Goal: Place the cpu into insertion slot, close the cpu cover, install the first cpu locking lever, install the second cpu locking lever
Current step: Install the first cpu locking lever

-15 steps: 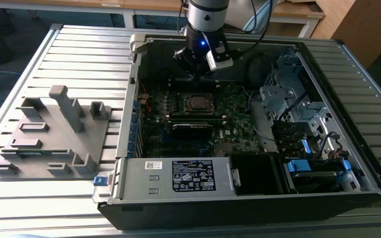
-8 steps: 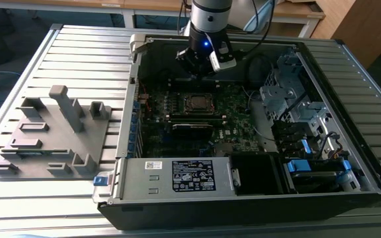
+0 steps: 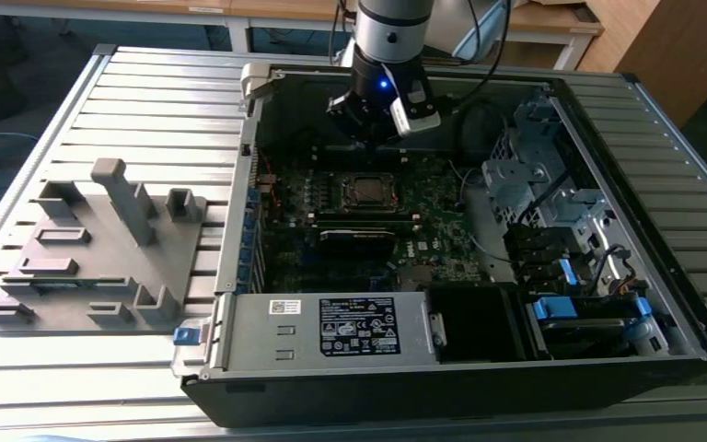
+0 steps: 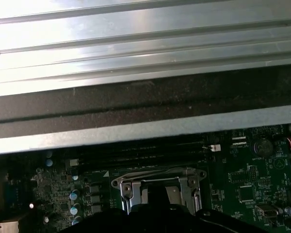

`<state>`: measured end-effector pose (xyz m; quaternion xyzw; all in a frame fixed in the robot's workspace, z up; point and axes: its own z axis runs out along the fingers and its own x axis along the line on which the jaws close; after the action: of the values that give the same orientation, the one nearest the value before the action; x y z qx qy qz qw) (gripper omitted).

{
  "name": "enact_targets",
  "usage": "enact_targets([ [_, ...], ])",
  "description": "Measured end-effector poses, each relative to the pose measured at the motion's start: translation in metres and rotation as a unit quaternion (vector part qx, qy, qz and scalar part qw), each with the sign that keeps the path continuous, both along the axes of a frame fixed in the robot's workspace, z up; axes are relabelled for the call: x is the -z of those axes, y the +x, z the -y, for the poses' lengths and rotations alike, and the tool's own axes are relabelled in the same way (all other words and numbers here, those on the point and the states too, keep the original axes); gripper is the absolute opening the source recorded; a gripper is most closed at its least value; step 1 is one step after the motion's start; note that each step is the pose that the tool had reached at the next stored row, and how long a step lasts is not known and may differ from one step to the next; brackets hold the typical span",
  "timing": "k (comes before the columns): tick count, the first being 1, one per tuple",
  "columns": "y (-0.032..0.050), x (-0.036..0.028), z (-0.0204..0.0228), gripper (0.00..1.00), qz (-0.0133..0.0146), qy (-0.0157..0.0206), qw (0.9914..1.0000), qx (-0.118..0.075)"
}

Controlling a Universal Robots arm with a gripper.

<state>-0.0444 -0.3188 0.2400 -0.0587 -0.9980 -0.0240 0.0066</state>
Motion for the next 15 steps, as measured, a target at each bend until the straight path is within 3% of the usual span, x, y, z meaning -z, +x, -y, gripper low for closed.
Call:
enact_targets([
  [15,0.0,-0.003,0.0,0.11,0.0001,0.0001,1.0,0.0],
])
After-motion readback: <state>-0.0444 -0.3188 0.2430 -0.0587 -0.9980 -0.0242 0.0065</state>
